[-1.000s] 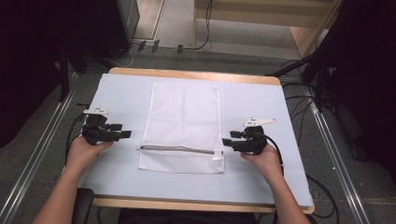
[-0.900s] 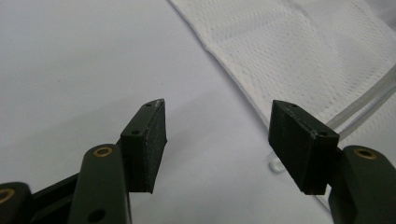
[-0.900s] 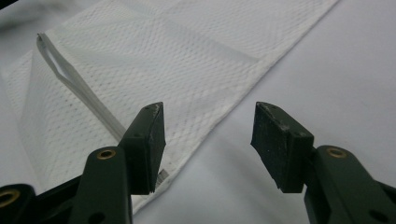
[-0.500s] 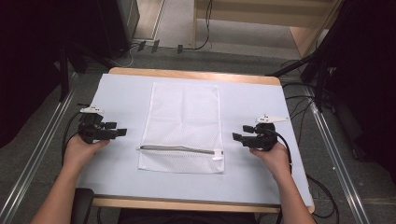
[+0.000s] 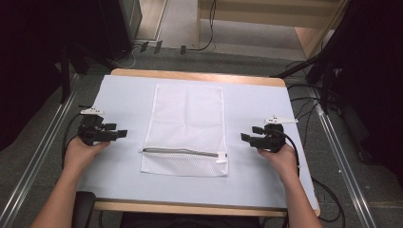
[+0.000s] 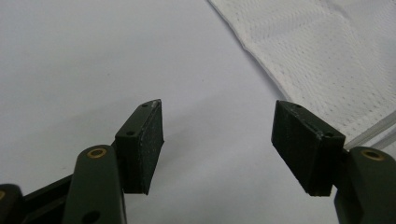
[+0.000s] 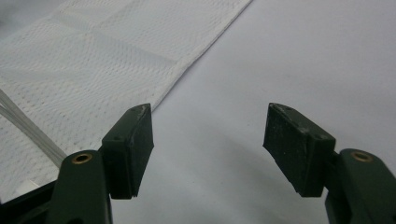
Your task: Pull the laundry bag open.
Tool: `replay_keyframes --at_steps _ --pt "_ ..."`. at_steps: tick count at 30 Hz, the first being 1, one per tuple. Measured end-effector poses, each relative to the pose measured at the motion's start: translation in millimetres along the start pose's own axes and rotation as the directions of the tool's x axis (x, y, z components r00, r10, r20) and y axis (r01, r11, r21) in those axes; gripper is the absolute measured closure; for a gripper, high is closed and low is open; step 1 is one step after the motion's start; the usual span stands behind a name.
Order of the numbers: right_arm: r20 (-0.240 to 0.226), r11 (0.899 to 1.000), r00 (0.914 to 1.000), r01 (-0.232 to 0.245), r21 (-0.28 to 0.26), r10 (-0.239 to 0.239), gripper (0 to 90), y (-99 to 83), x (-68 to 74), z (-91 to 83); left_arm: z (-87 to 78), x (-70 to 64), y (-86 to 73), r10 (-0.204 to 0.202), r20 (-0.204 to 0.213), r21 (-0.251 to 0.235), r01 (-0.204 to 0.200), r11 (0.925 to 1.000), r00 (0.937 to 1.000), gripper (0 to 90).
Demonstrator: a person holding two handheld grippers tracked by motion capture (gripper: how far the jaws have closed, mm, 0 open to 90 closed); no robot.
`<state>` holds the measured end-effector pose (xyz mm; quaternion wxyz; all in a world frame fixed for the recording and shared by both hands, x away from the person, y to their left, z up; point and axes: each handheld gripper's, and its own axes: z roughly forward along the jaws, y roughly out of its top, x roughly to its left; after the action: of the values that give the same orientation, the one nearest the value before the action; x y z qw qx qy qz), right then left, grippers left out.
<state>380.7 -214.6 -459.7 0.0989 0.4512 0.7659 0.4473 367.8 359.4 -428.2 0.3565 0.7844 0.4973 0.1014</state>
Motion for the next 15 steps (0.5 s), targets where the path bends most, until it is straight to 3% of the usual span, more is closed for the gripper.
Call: replay_keyframes --at_steps 15 --pt "0.013 1.000 0.9999 -0.003 0.026 0.002 34.0 -1.8 -1.3 5.5 5.4 -0.5 -0.8 0.015 -0.017 0.014 -0.015 0.9998 0.9997 30.0"
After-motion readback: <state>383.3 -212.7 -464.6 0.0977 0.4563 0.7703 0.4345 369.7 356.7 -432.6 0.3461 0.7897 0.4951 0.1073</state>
